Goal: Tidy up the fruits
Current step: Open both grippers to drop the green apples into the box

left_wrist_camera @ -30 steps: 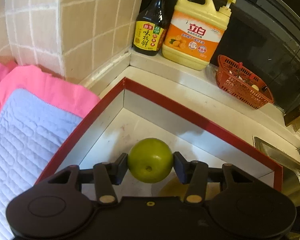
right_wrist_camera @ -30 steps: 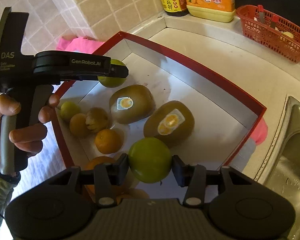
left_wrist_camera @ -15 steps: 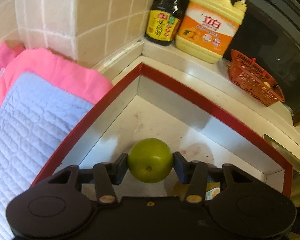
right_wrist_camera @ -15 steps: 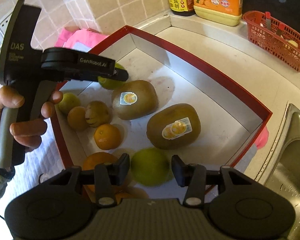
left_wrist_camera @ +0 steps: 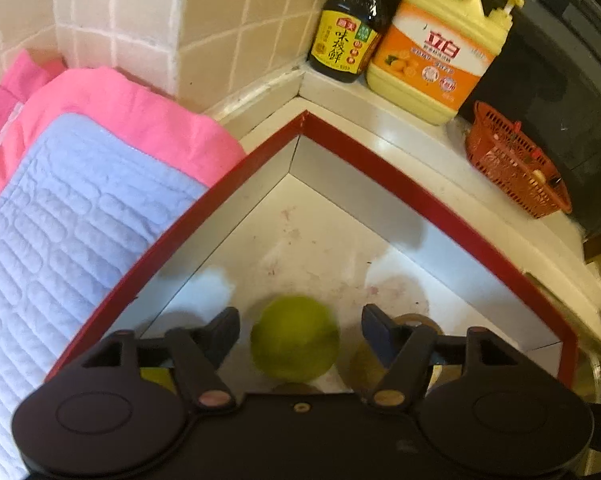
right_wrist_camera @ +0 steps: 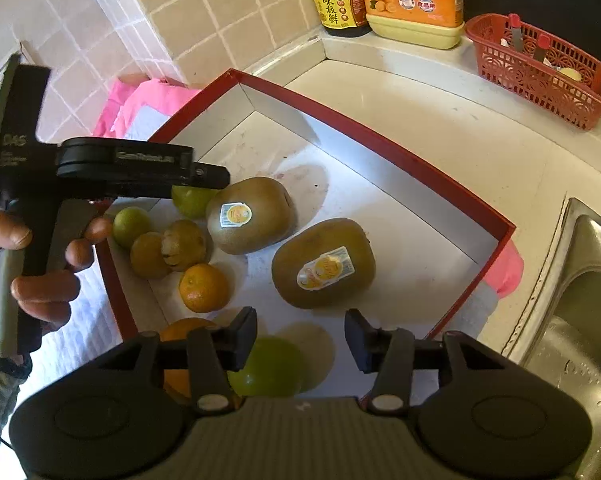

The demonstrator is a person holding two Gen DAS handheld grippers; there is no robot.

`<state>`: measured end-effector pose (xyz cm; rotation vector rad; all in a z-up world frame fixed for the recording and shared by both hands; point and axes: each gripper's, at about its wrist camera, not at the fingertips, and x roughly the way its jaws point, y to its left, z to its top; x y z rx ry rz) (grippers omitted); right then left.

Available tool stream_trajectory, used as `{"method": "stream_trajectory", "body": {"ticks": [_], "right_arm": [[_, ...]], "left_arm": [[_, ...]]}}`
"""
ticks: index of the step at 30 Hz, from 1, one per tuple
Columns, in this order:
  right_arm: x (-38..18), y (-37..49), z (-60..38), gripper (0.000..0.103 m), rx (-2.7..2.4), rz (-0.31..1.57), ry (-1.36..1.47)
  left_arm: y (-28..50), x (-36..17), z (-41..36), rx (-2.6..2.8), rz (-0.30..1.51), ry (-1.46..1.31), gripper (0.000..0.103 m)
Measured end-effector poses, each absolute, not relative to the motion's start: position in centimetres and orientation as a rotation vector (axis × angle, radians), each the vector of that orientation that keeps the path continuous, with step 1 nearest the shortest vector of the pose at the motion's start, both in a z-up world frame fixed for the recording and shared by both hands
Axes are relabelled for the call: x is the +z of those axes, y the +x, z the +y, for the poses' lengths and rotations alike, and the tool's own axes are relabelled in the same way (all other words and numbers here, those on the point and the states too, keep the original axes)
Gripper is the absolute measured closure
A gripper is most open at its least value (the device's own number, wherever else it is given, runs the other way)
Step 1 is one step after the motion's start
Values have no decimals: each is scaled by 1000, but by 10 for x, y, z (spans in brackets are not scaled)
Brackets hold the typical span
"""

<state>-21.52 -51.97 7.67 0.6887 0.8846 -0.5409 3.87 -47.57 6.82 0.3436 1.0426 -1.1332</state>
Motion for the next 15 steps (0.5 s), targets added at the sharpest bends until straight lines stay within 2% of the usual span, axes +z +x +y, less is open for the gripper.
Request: {"method": "stream_trajectory", "body": {"ticks": [7, 15], "right_arm": [[81, -218, -515, 52, -546, 876, 683], [96, -220, -506, 46, -541, 847, 650]], "left_arm": [[36, 82, -460, -1131, 1009, 336, 23], [30, 97, -439, -1114, 966, 324, 23]]}}
